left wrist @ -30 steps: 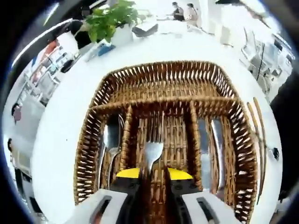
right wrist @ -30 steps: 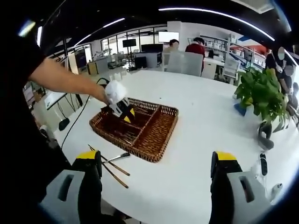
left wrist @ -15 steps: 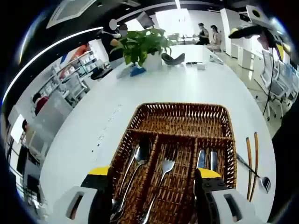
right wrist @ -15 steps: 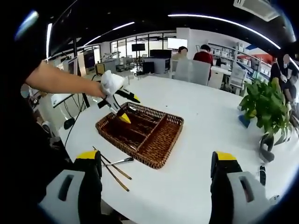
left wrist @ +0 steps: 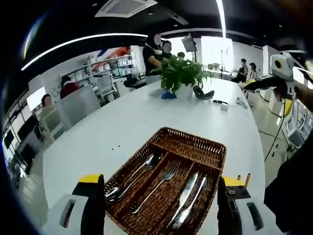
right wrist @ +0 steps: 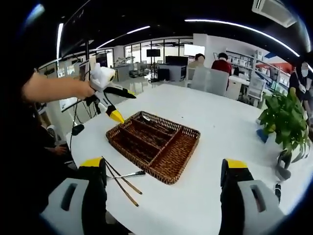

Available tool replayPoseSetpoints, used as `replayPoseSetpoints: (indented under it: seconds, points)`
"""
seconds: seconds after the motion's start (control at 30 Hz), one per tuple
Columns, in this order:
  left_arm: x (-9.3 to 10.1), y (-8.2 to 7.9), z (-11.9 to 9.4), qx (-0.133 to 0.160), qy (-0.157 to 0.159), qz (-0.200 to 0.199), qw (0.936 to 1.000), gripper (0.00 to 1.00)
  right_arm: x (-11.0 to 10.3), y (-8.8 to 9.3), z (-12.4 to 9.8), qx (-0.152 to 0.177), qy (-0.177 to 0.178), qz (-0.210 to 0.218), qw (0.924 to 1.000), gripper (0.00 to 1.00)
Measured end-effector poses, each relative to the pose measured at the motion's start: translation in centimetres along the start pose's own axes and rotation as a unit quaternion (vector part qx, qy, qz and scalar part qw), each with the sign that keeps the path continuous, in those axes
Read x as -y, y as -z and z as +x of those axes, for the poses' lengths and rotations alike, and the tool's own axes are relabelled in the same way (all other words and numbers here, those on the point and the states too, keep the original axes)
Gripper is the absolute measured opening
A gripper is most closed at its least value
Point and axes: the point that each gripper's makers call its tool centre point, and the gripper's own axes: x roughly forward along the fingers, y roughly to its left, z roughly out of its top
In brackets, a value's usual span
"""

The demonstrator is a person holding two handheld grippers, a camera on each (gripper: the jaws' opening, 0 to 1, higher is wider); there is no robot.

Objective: Arrange the knives, forks, and spoons in their matching storage slots by inserting each utensil handle-first until every utensil is classified and aligned in the correct compartment

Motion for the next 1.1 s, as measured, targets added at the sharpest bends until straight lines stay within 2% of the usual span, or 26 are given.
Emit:
replayPoseSetpoints:
  seconds: [0.07,0.2,0.27,0.3,0.37,0.53,0.77,0.93,1.1]
  points:
    - [0.2,-0.1,-1.6,0.022,-0.011,-0.022,0.9995,1.0,-0.1,-0.3,0.1,0.0,-0.004,-0.006,1.0,0.99]
    - [0.8,0.9,-4.2,0.02,-0.022,-0.021,0.9993,1.0,0.0,-0.8,0.1,0.005,-0.007,-0.012,0.9999,0.99]
    - [0.1,1.9,-6.6,0.009,-0.062,-0.034,0.9975,1.0,-0.1,-1.0,0.1,0.009,-0.008,-0.011,0.9999,0.99]
    - [0.1,1.8,-7.3,0.02,-0.067,-0.044,0.9965,1.0,-0.1,-1.0,0.1,0.011,-0.008,-0.01,0.9999,0.99]
    - [0.6,1.8,-9.0,0.039,-0.066,-0.067,0.9948,1.0,-0.2,-1.1,-0.1,0.016,-0.008,-0.009,0.9998,0.99]
    - [1.8,3.5,-12.2,0.032,-0.073,-0.061,0.995,1.0,-0.9,-0.4,-0.1,0.012,-0.015,-0.014,0.9997,0.99]
    - [3.2,4.9,-15.6,0.038,-0.086,-0.064,0.9935,1.0,-1.3,-0.2,-0.4,0.017,-0.019,-0.01,0.9996,0.99]
    - [3.7,4.6,-17.1,0.046,-0.092,-0.069,0.9922,1.0,-1.0,-1.2,-1.2,0.034,-0.021,0.017,0.999,0.99]
    - [4.2,4.2,-18.1,0.059,-0.099,-0.064,0.9913,1.0,0.0,-0.8,-1.3,0.019,0.001,-0.017,0.9997,0.99]
